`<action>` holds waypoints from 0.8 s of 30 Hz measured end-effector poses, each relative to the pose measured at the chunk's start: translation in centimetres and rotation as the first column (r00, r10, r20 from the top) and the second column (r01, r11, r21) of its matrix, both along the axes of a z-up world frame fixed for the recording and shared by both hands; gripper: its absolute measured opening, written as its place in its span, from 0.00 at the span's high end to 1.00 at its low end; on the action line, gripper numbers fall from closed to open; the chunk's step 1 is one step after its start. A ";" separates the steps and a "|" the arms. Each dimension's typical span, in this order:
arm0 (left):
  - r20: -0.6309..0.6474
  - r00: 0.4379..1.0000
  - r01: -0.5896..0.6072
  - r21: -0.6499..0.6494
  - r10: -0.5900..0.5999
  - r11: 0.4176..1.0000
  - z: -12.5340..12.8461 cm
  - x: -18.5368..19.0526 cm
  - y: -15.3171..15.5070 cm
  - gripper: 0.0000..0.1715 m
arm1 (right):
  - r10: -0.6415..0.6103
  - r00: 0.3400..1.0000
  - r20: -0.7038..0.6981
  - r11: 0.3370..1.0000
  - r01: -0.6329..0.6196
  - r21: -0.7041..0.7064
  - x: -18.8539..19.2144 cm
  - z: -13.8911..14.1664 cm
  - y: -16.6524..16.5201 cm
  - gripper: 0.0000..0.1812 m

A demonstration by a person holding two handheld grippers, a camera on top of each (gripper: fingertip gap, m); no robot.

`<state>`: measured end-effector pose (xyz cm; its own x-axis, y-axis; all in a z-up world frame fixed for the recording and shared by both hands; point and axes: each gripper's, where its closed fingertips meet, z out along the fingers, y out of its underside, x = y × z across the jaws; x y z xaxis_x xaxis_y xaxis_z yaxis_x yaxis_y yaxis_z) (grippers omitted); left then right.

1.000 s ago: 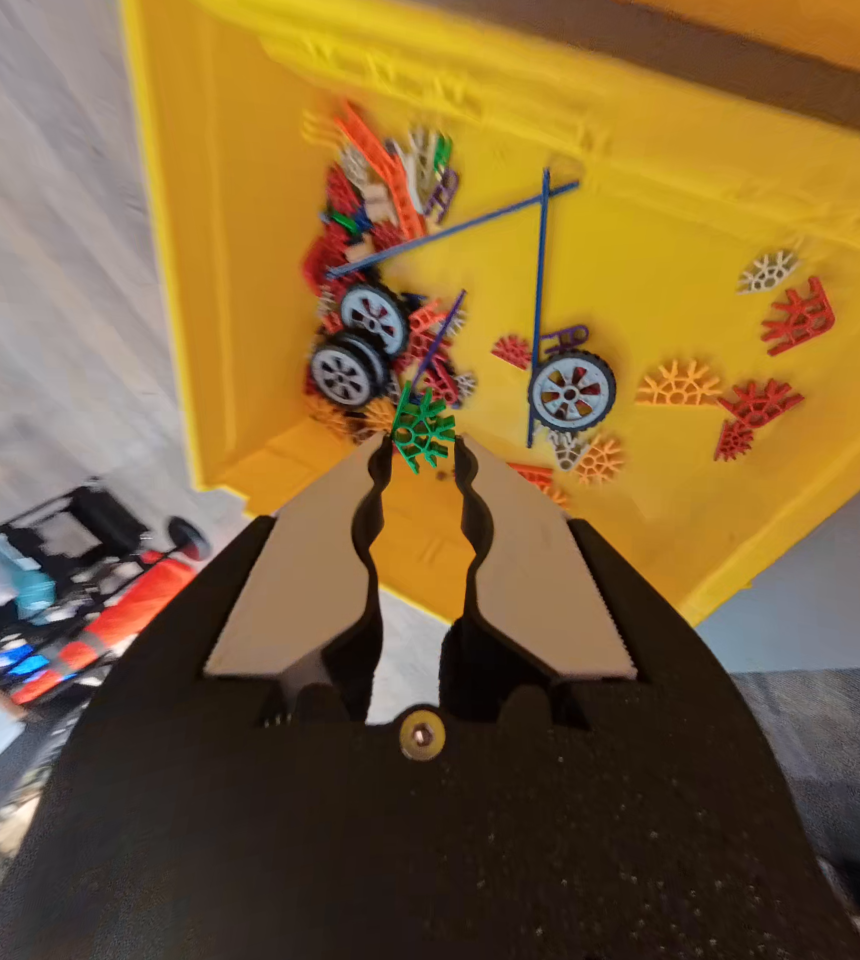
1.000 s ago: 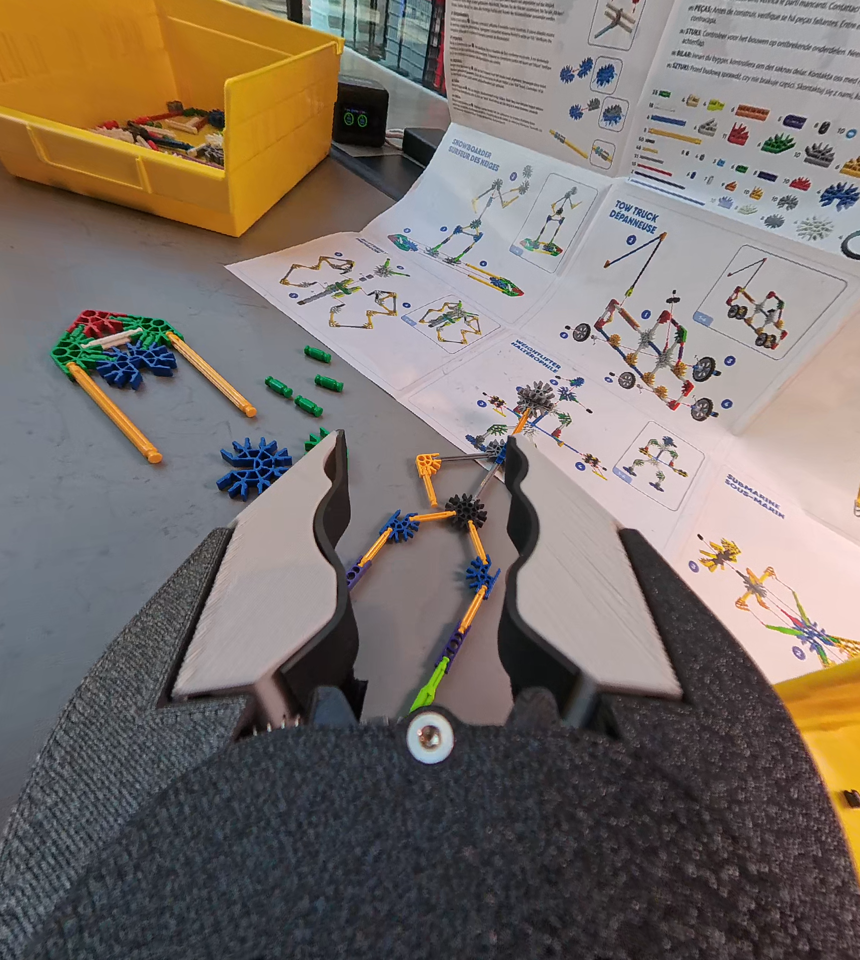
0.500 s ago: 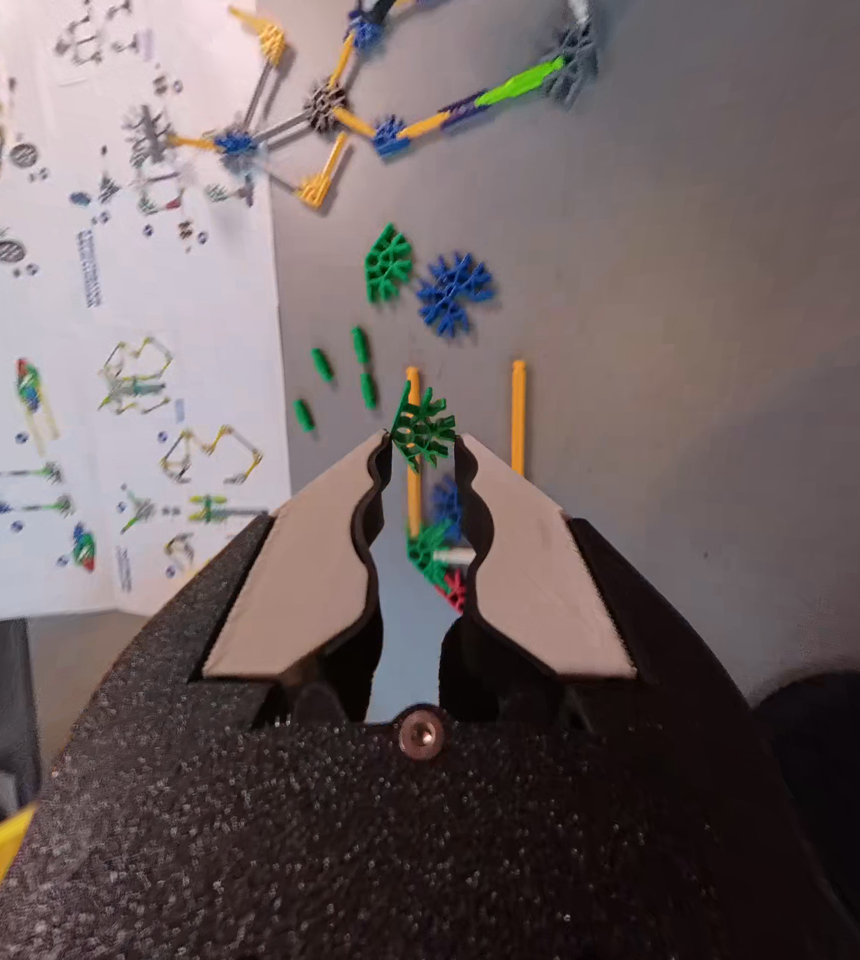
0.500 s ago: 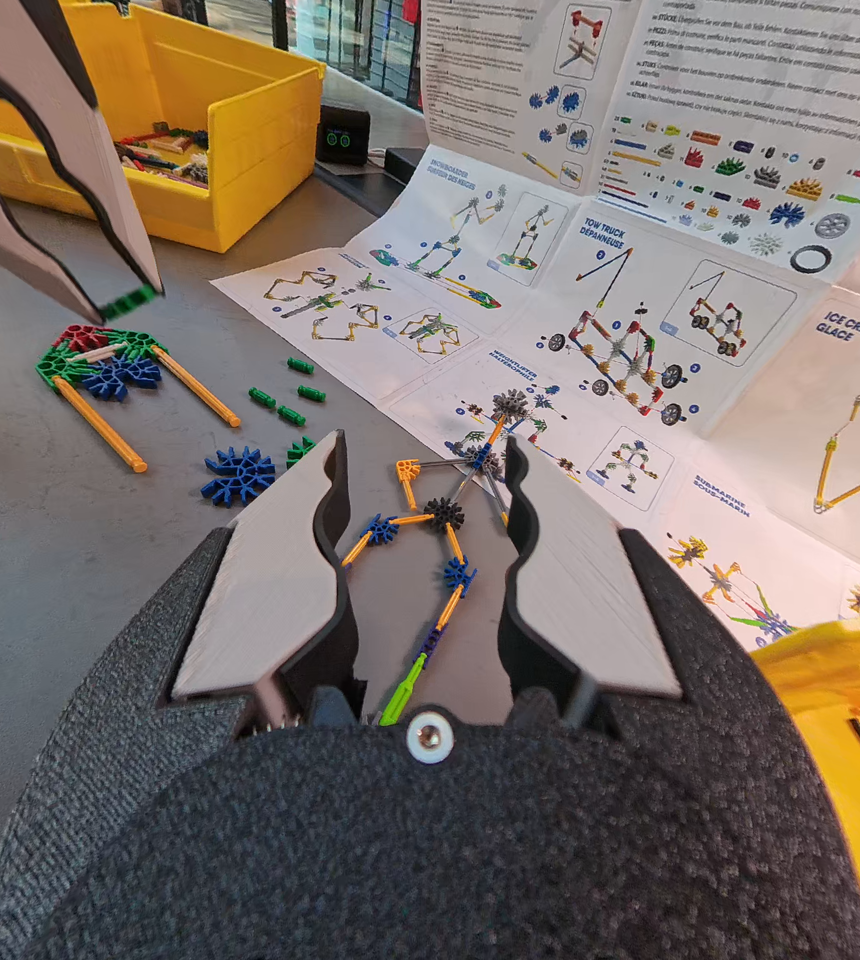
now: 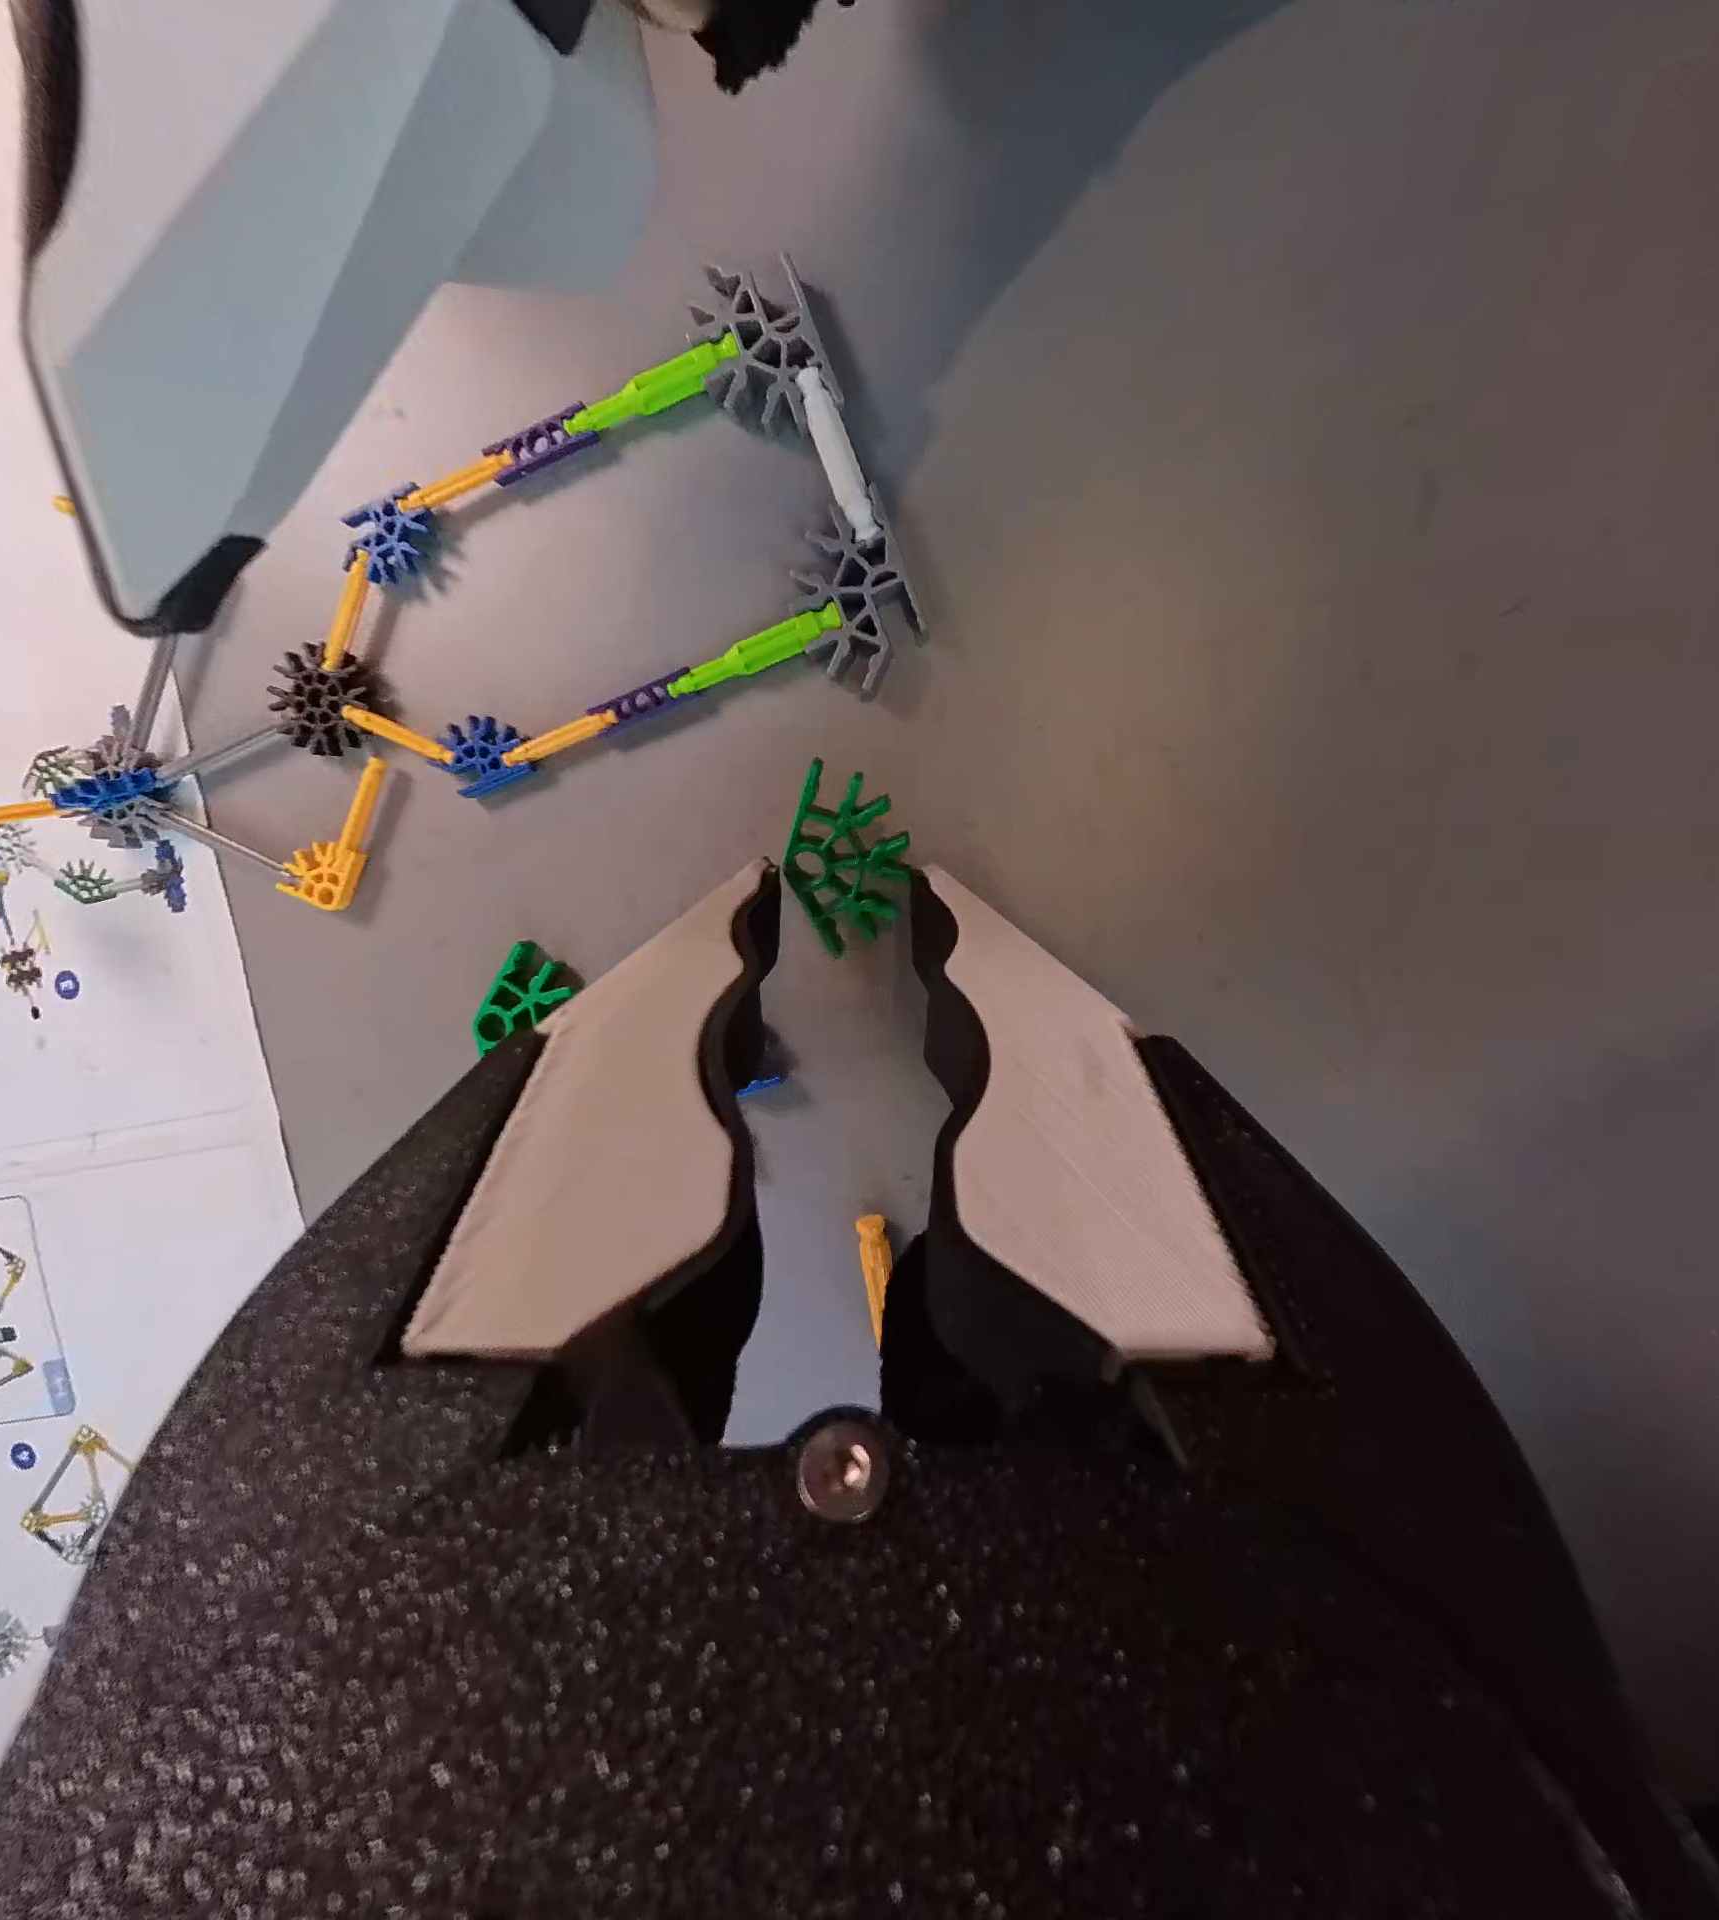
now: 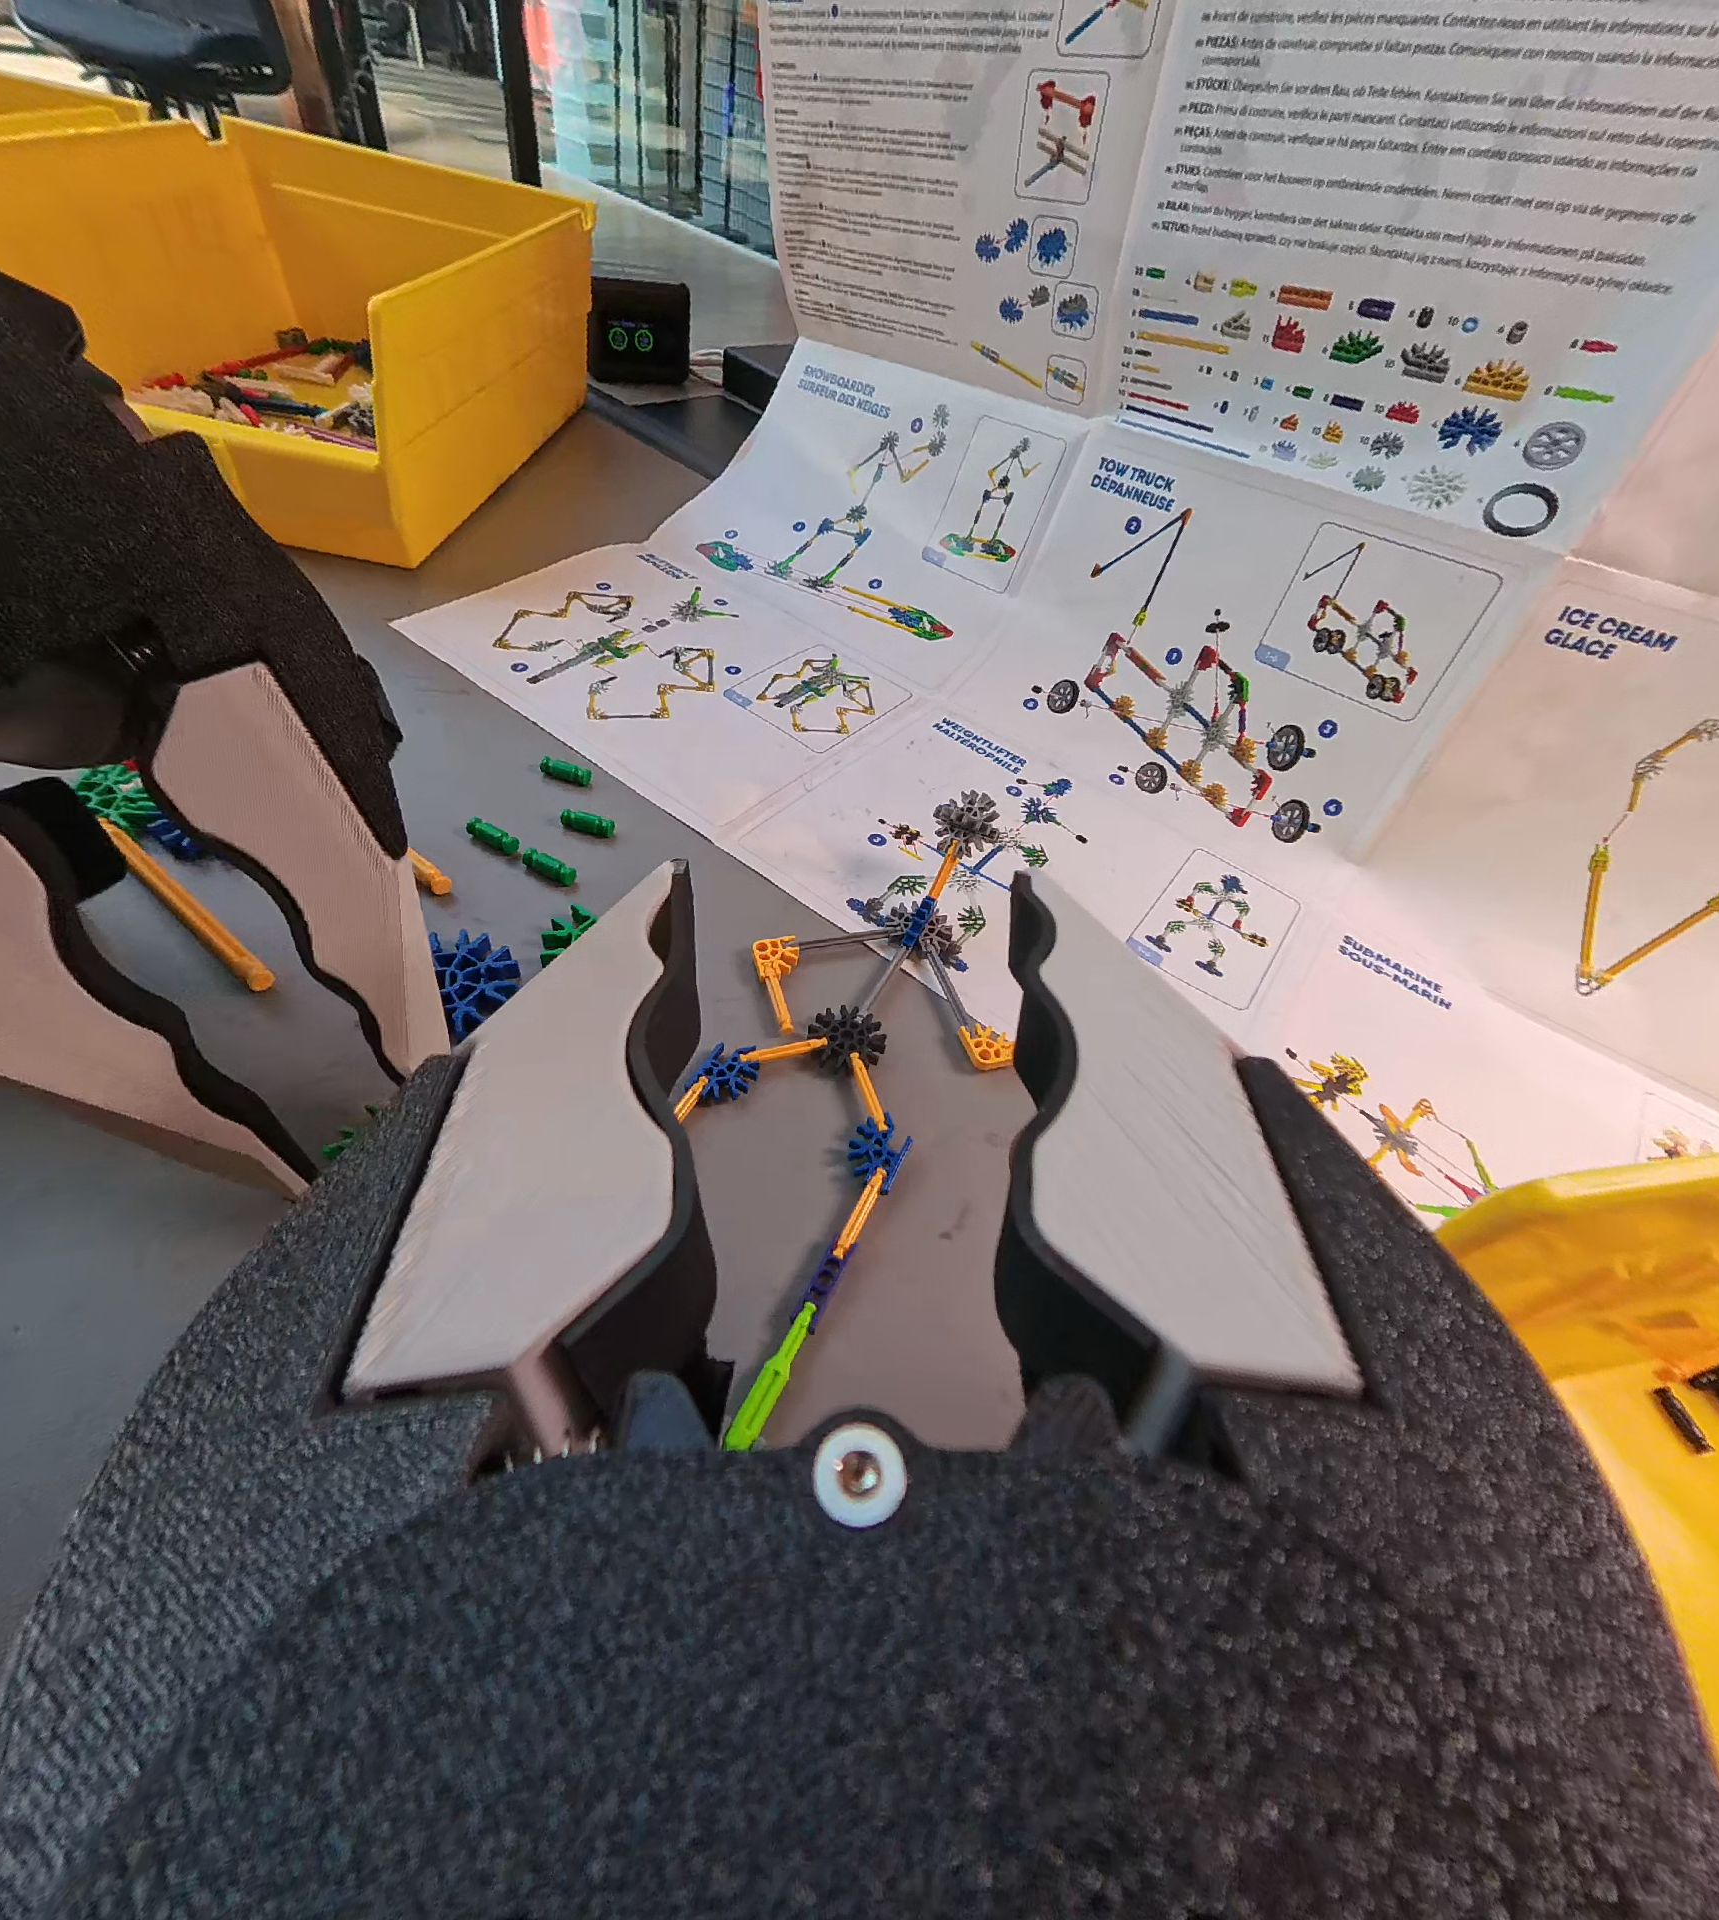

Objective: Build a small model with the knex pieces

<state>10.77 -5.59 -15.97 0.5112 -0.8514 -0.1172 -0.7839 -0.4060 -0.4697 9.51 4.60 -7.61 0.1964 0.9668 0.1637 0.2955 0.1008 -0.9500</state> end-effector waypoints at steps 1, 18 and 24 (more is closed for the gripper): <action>0.018 1.000 -0.005 0.017 0.004 1.000 0.5 -0.1 0.0 0.83 | 0.000 1.000 0.002 1.000 0.000 0.001 0.0 -0.1 0.0 0.67; 0.187 0.124 -0.957 0.280 0.974 0.068 17.8 -48.9 -19.3 0.79 | 0.028 0.999 -0.018 1.000 -0.028 0.000 -0.2 0.7 -1.0 0.67; -0.060 -0.230 -0.968 -0.093 0.971 -0.235 4.0 -54.1 -30.7 0.75 | 0.021 1.000 -0.020 1.000 -0.021 -0.003 -0.2 0.7 -0.8 0.67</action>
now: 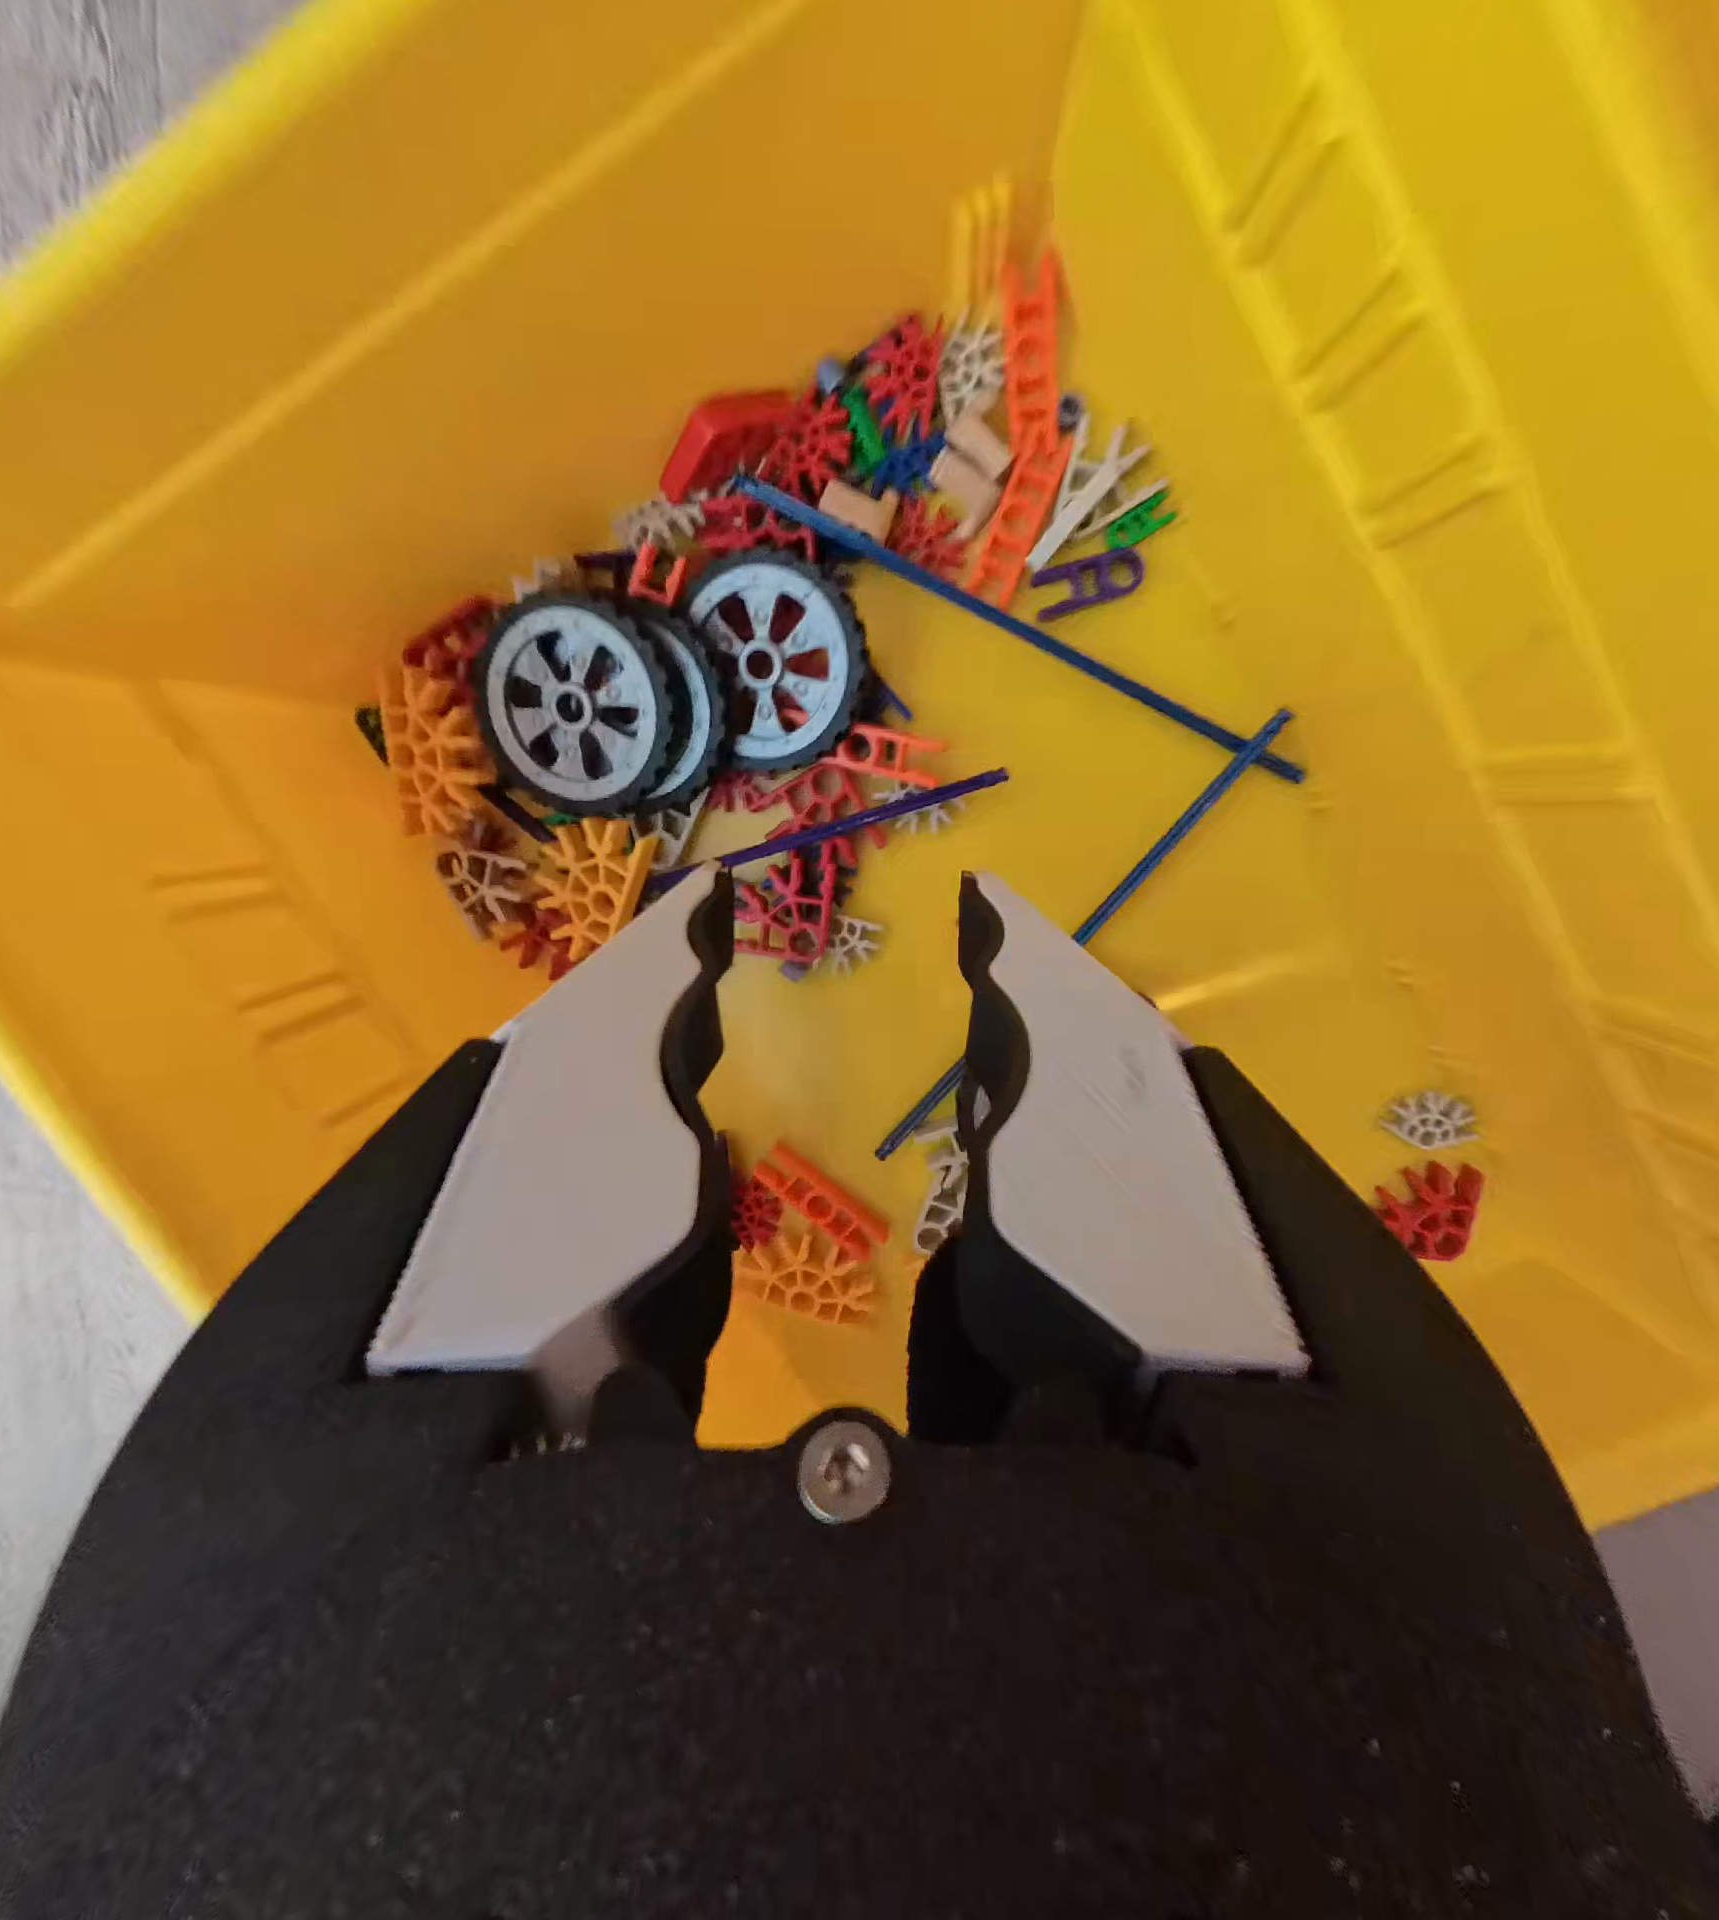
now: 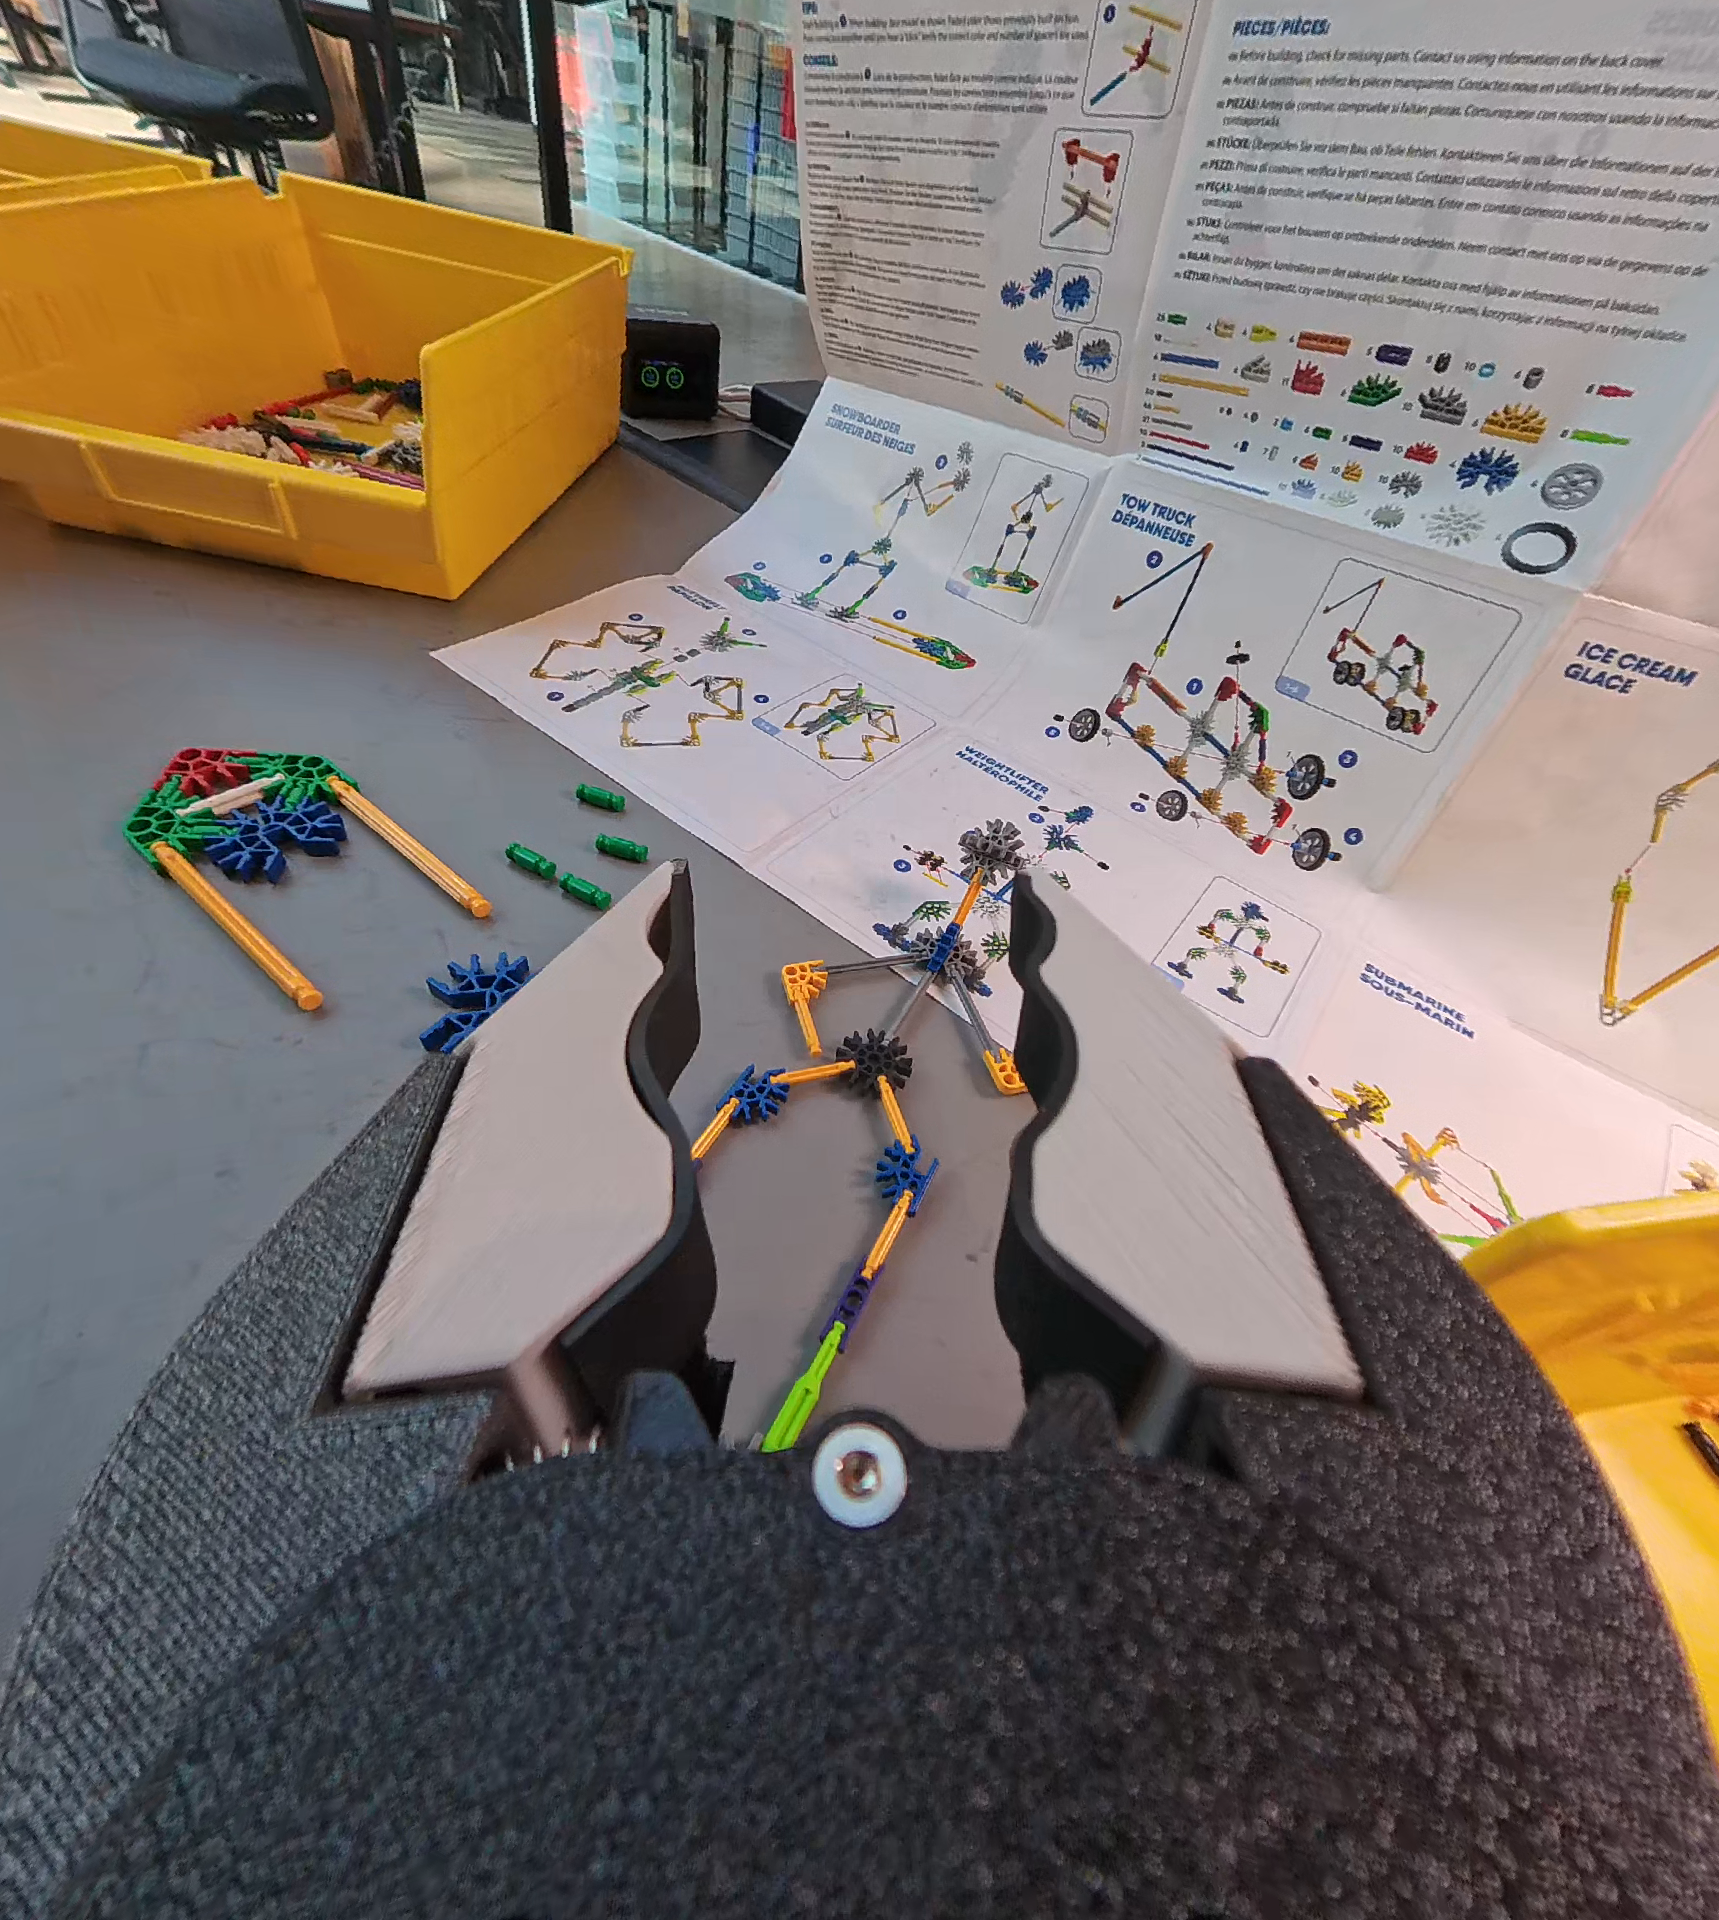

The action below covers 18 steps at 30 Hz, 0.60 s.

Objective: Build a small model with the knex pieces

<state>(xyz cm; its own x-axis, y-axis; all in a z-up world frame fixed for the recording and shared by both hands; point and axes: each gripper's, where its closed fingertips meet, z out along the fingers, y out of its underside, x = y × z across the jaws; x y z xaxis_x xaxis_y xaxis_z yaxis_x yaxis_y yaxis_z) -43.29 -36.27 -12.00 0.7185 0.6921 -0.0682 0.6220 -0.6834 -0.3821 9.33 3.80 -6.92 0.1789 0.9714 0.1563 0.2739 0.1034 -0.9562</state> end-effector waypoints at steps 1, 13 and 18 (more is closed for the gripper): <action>0.027 0.999 -0.031 -0.003 0.031 1.000 -1.2 -0.2 -0.7 0.75 | -0.001 1.000 0.004 1.000 0.001 -0.002 0.0 -0.1 0.1 0.67; 0.109 0.990 -0.076 -0.102 0.087 0.992 -4.2 -1.0 -2.5 0.85 | -0.008 1.000 0.016 1.000 0.008 -0.004 0.0 -0.5 0.3 0.67; 0.090 0.995 -0.024 -0.139 0.036 0.990 -3.9 -0.6 -2.5 0.86 | -0.005 1.000 0.009 1.000 0.005 0.002 0.1 -0.2 0.2 0.67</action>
